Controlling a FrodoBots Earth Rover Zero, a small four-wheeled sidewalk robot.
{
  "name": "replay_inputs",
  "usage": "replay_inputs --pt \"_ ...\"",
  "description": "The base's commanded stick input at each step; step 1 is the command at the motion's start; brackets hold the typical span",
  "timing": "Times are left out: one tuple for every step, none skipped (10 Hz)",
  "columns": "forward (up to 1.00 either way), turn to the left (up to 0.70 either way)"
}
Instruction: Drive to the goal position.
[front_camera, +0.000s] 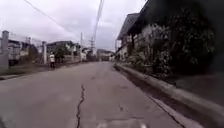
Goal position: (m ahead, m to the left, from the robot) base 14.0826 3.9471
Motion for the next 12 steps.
replay_inputs --pt "1.0 0.0" --pt "1.0 0.0" --pt "1.0 0.0" --pt "1.0 0.0" --pt "1.0 0.0" --pt "1.0 0.0" --pt "1.0 0.0" --pt "1.0 0.0" --pt "1.0 0.0" --pt "1.0 0.0" --pt "1.0 0.0" --pt "1.0 0.0"
